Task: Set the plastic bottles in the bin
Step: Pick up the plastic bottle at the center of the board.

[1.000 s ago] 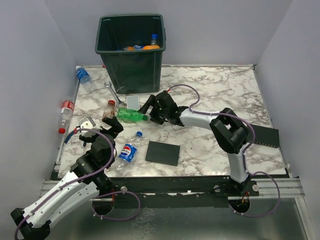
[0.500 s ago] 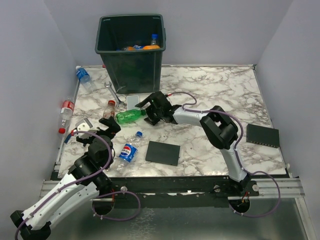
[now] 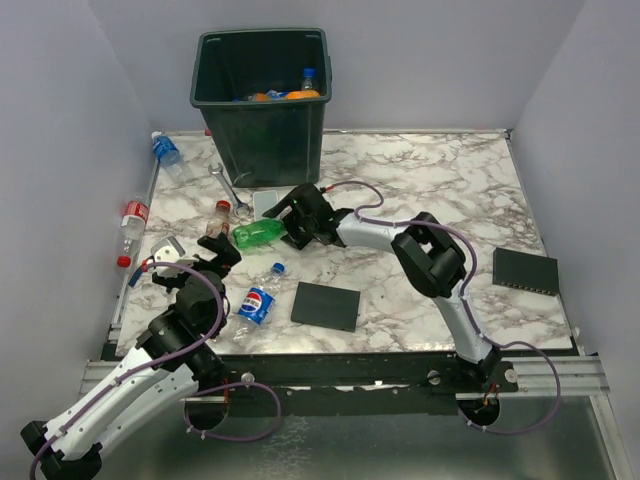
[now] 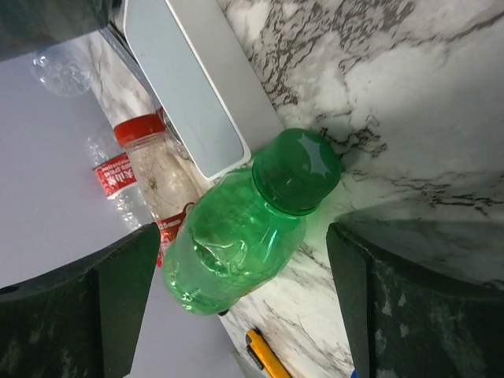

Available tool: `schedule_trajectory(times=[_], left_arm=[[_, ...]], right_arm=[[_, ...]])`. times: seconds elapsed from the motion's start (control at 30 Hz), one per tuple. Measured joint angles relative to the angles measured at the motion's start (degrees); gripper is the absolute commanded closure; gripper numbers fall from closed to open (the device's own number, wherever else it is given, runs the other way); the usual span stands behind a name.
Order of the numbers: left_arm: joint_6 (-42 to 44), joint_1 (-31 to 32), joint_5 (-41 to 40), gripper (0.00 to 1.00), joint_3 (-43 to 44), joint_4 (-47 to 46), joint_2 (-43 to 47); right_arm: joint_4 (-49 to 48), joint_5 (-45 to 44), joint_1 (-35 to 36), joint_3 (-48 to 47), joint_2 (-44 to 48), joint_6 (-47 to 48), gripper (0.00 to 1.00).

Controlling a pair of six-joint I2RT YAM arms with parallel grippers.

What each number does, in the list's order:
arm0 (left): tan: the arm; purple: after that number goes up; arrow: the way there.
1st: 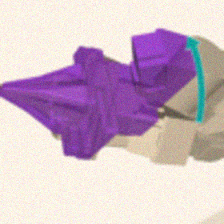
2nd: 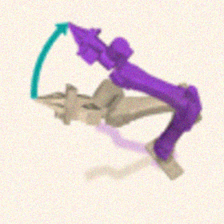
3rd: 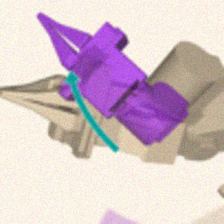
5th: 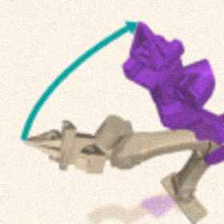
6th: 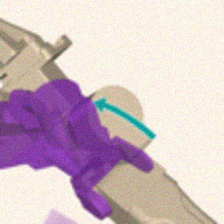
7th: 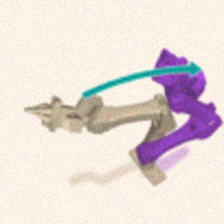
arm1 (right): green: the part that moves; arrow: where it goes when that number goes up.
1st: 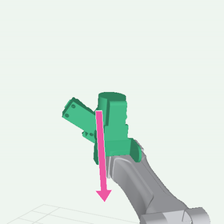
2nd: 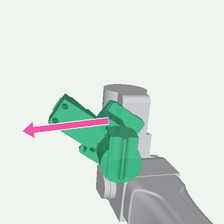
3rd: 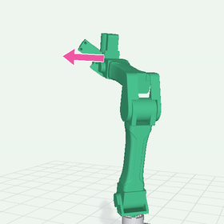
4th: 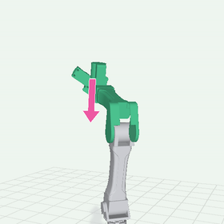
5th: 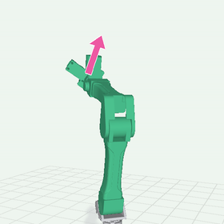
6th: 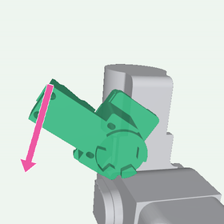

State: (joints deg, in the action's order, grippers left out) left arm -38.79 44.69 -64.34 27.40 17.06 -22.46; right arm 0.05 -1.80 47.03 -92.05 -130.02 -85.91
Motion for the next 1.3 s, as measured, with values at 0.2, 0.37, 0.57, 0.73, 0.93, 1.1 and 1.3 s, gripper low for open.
schedule_trajectory(times=[0.2,0.37,0.57,0.73,0.93,1.1,1.3], left_arm=[[-0.07,0.00,0.02,0.01,0.00,0.02,-0.11],[-0.20,0.00,0.02,0.01,0.00,0.09,-0.22],[-0.20,0.00,0.09,0.01,0.00,0.20,-0.20],[-0.15,0.00,1.70,0.01,0.00,0.17,-0.28],[0.22,0.00,5.01,0.01,0.00,-1.20,-2.60],[1.18,-0.02,9.16,0.01,0.09,-4.81,-8.24],[1.66,-0.07,14.91,0.01,2.36,-8.28,-18.34]], right_arm=[[0.09,1.05,0.96,-1.11,-1.27,0.66,0.33],[-2.19,1.46,1.03,0.66,-1.46,1.05,0.53],[-7.19,0.83,0.94,8.15,2.51,3.76,0.65],[-7.39,-1.79,-0.57,22.47,15.08,16.59,0.69],[-1.53,-3.26,-10.51,37.79,39.47,38.16,0.69],[8.63,-8.07,-17.03,37.99,48.96,53.07,0.71],[12.35,-13.88,-16.55,44.13,52.13,61.22,0.71]])
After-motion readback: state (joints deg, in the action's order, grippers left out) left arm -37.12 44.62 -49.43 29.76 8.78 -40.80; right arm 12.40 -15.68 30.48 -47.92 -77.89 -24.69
